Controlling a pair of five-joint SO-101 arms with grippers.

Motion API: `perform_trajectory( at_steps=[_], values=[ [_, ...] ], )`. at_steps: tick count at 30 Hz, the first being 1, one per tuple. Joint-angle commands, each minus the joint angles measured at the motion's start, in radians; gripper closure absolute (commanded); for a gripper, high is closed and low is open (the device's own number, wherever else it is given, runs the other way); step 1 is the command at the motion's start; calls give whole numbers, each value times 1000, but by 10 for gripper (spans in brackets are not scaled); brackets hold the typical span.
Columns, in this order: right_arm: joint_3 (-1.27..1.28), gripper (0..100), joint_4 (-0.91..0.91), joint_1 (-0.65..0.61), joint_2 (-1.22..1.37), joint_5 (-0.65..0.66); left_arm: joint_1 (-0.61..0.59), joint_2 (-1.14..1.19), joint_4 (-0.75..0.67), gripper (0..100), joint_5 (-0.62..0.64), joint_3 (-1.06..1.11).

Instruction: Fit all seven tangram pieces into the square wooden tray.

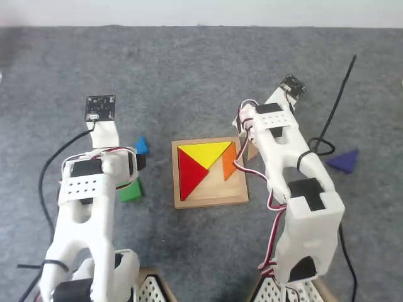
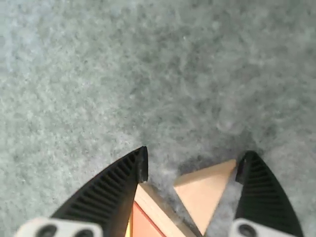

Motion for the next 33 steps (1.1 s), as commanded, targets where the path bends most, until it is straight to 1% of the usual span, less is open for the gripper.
perform_trajectory(
  at_steps=[1, 3, 7, 9, 14, 21, 33],
  values=[
    [3, 711, 56, -45, 8, -37, 2, -23, -15, 754, 15, -5],
    [-3, 731, 101, -56, 2, -37, 0, -23, -15, 754, 15, -5],
    [-41, 803, 186, -62, -7, -32, 0, -23, -15, 754, 15, -5],
    [-60, 798, 220, -65, -7, -31, 0, -23, -15, 754, 15, -5],
    [-80, 785, 234, -61, 19, -35, 5, -23, -35, 754, 15, 8],
    [-95, 786, 234, -61, 62, -32, 5, -23, -38, 754, 15, 18],
    [-92, 785, 236, -58, 62, -38, 5, -23, -38, 754, 15, 19]
  ],
)
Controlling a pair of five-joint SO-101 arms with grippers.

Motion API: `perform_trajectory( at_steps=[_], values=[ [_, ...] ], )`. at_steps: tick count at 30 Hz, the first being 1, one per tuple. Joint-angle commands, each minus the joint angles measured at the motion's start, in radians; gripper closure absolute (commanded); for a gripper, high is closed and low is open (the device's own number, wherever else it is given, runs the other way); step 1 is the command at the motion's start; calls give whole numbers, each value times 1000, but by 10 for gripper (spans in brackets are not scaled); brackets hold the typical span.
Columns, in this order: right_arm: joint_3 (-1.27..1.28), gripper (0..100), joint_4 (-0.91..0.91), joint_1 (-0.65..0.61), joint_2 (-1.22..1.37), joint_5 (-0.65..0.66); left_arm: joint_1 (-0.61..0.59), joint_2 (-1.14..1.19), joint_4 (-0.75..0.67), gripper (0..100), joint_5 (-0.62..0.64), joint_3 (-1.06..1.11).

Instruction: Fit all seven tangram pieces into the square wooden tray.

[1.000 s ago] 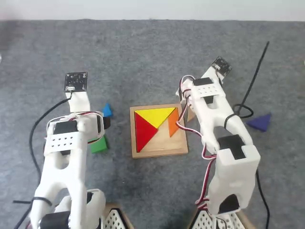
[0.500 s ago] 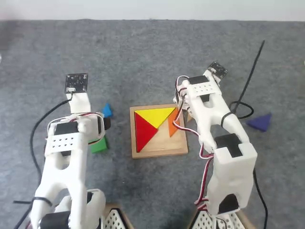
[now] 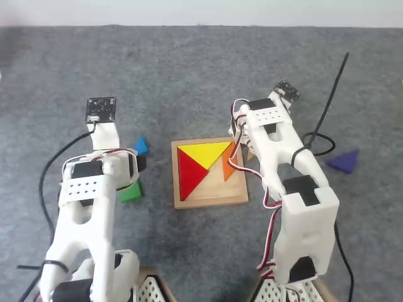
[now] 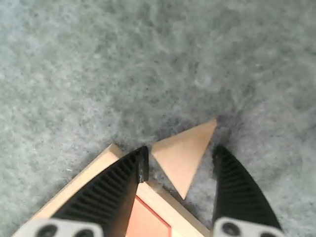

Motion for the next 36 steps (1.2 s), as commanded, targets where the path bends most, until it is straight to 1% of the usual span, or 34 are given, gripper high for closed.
perform_trajectory(
  at_steps=[1, 10, 15, 19, 26, 30, 34, 36],
  values=[
    [0, 786, 10, -24, 8, -14, 5, -23, -18, 754, 15, -4],
    [21, 786, 12, 19, 1, -14, 6, -23, -18, 754, 15, -4],
    [21, 843, 12, 18, 1, -14, 6, -23, -38, 754, 15, 2],
    [21, 847, 13, 19, 1, -12, 6, -23, -58, 754, 15, 16],
    [17, 847, 124, 24, -16, -6, 6, -23, -58, 754, 15, 18],
    [18, 848, 159, 67, -68, -5, 6, -23, -58, 754, 15, 18],
    [18, 848, 219, 125, -143, 72, 6, -23, -58, 754, 15, 18],
    [20, 848, 228, 168, -179, 83, 6, -23, -58, 754, 15, 18]
  ],
)
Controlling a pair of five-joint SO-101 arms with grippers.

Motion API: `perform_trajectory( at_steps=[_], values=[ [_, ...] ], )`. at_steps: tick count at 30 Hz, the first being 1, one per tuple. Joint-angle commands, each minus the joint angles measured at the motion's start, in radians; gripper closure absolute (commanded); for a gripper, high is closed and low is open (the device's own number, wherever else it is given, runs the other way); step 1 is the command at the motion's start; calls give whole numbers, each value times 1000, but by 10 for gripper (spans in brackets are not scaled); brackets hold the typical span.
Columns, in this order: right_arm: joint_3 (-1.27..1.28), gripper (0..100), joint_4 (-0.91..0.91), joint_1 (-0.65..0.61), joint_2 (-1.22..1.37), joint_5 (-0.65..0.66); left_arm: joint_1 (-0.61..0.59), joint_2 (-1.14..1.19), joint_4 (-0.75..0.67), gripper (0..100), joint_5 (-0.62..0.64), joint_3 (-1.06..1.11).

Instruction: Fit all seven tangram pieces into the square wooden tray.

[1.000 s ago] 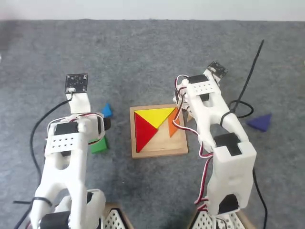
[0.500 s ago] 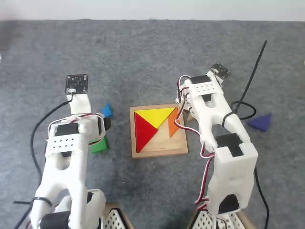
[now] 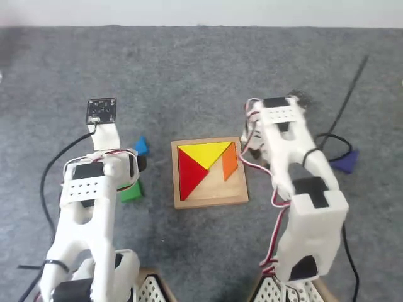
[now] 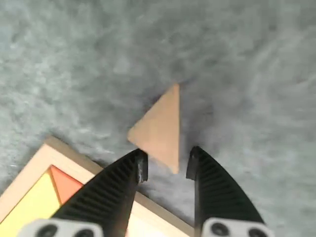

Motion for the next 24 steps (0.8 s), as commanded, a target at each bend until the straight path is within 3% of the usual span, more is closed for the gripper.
perform_trajectory(
  at_steps=[1, 7, 13, 18, 24],
  values=[
    [-3, 847, 35, 85, -114, 34, 6, -23, -20, 754, 15, -4],
    [-5, 834, 30, 148, -134, 57, 6, -23, -20, 754, 15, -4],
    [-3, 722, 31, 140, -94, 204, 6, -23, -20, 754, 15, -4],
    [-2, 717, 45, 128, -36, 330, 6, -23, -20, 754, 15, -4],
    [-6, 719, 50, 71, 101, 381, 6, -25, -20, 754, 15, -5]
  ],
)
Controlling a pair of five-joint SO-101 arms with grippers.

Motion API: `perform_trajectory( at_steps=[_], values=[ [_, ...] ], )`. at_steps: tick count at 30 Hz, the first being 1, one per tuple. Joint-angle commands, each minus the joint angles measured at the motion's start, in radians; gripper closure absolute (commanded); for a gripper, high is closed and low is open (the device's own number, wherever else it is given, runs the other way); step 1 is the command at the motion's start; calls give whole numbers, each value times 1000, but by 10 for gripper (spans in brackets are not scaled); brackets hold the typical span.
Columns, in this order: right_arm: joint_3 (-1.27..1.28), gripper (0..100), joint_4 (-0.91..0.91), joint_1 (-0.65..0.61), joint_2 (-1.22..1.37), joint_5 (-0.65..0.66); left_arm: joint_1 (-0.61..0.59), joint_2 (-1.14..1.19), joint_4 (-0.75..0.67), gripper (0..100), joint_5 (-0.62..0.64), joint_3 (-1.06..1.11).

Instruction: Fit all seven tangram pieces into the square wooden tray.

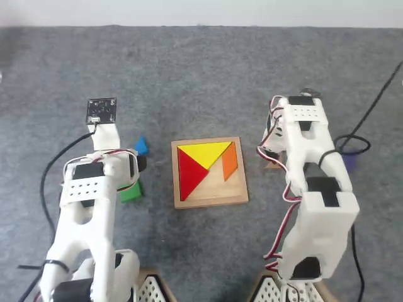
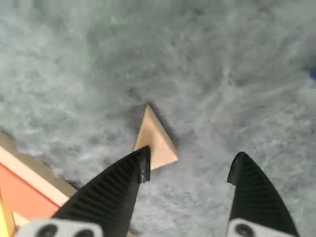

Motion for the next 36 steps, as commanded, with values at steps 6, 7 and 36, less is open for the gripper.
perform_trajectory(
  at_steps=[6, 7, 36],
  values=[
    [-12, 850, 16, -56, 110, 28, 6, -25, -20, 754, 15, -5],
    [-14, 859, 18, -56, 111, 37, 6, -25, -20, 754, 15, -5],
    [-80, 698, 127, -111, 131, 147, 6, -25, -20, 754, 15, -4]
  ],
)
